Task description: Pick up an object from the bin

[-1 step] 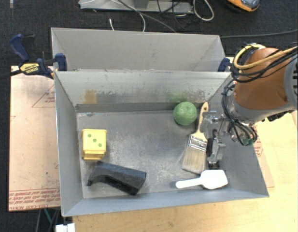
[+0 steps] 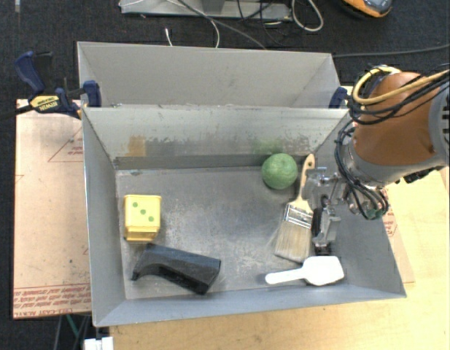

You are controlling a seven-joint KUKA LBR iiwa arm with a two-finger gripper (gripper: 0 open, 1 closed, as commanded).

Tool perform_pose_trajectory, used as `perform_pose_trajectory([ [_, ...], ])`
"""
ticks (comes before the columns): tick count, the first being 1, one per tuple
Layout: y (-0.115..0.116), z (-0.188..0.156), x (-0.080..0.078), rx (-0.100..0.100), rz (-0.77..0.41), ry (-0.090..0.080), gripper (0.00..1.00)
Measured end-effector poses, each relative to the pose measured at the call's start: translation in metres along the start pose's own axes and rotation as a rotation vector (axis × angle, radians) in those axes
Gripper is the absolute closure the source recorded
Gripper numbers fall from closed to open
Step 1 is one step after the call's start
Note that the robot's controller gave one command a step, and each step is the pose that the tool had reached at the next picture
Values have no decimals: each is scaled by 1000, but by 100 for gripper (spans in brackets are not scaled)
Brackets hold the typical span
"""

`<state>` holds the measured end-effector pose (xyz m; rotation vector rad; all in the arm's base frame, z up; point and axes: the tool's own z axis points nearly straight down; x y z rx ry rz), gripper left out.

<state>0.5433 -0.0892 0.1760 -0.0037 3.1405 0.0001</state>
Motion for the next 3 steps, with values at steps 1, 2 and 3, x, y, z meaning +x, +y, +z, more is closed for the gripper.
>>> perform_pose_trajectory([
  [1, 1, -31, -24, 0, -412, -5, 0],
  [2, 7, 42, 20, 0, -89, -2, 0],
  [3, 12, 69, 30, 0, -229, -4, 0],
])
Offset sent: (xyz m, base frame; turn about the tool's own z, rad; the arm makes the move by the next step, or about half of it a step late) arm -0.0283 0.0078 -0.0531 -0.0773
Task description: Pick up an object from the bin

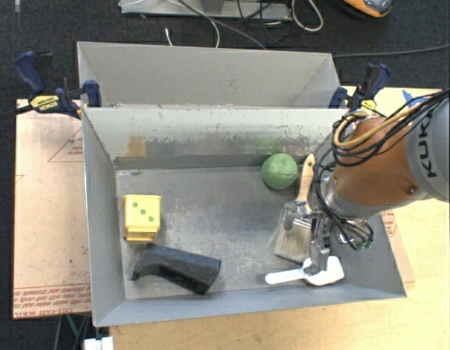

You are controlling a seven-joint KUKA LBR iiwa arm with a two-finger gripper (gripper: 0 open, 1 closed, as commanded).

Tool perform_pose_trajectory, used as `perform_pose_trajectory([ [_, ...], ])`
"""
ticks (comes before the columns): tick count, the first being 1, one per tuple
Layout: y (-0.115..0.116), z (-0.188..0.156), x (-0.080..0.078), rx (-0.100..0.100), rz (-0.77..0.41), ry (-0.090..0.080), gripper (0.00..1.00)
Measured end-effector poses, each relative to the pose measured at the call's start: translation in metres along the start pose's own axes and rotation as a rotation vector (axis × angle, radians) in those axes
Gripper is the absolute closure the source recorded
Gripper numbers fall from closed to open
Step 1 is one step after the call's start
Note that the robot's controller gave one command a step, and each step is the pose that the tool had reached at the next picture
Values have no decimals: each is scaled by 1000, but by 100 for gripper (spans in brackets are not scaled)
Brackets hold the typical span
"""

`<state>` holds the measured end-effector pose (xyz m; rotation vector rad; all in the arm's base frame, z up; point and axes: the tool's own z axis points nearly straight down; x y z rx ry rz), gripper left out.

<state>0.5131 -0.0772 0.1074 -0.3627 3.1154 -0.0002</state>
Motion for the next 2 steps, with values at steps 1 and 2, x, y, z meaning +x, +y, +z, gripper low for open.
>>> perform_pose_trajectory([
  [1, 3, -27, 5, -4, -9, 9, 0],
  [2, 27, 21, 2, -3, -86, 4, 0],
])
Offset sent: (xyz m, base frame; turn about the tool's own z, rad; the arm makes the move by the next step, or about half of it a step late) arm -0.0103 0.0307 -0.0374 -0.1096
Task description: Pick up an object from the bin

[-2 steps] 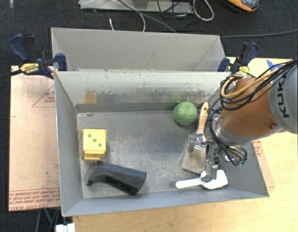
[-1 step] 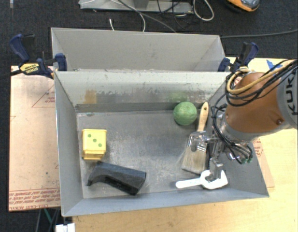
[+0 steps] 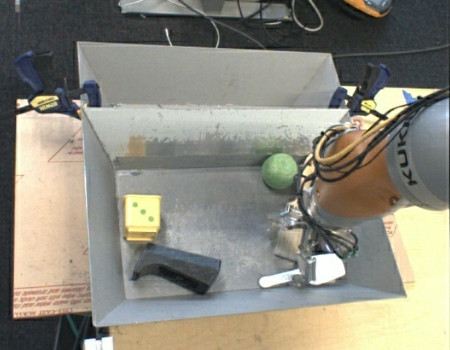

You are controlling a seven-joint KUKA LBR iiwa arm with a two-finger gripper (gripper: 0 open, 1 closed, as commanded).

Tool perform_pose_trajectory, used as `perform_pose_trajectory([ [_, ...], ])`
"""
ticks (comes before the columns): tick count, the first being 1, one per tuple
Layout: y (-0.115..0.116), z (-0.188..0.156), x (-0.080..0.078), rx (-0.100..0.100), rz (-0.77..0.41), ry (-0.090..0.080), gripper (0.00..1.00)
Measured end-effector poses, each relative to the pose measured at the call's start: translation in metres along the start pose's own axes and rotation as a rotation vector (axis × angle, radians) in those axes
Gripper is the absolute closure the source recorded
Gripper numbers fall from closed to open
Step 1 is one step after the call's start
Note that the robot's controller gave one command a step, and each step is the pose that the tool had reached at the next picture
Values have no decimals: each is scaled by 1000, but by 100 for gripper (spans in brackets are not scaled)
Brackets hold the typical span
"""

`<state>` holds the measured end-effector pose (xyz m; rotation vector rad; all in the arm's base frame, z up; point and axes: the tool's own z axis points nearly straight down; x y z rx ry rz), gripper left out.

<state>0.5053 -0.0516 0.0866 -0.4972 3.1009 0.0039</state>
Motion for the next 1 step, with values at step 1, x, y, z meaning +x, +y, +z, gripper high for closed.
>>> perform_pose_trajectory([
  [1, -20, 16, 19, 3, -20, -9, 0],
])
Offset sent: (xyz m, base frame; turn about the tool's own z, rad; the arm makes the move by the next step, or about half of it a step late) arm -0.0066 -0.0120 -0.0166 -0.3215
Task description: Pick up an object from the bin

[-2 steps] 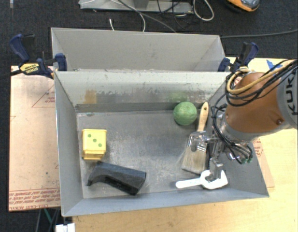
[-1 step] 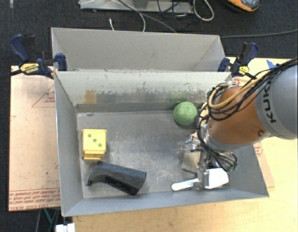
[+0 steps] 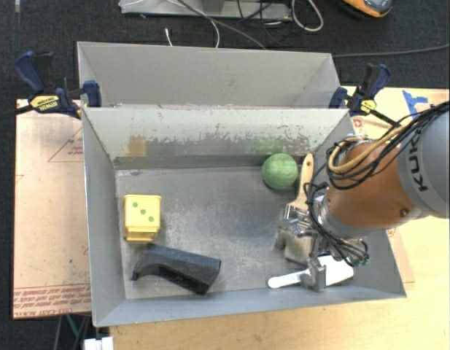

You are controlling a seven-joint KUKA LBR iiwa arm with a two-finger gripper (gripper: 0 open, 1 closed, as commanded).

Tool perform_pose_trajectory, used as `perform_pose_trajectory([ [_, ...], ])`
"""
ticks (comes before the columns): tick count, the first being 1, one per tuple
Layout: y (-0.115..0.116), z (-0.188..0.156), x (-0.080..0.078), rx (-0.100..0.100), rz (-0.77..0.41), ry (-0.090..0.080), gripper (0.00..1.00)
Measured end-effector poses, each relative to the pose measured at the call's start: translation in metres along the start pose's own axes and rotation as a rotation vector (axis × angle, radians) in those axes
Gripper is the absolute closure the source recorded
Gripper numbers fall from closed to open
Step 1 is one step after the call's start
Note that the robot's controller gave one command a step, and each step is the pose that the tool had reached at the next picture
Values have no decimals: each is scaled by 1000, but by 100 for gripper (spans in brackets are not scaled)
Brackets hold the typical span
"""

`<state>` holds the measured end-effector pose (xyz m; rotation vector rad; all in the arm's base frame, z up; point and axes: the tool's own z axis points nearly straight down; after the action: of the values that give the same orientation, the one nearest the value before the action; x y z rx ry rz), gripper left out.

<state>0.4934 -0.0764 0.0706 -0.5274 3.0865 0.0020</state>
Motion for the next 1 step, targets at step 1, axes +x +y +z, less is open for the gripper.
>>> perform_pose_trajectory([
  [1, 11, 0, -10, -9, -298, 14, 100],
])
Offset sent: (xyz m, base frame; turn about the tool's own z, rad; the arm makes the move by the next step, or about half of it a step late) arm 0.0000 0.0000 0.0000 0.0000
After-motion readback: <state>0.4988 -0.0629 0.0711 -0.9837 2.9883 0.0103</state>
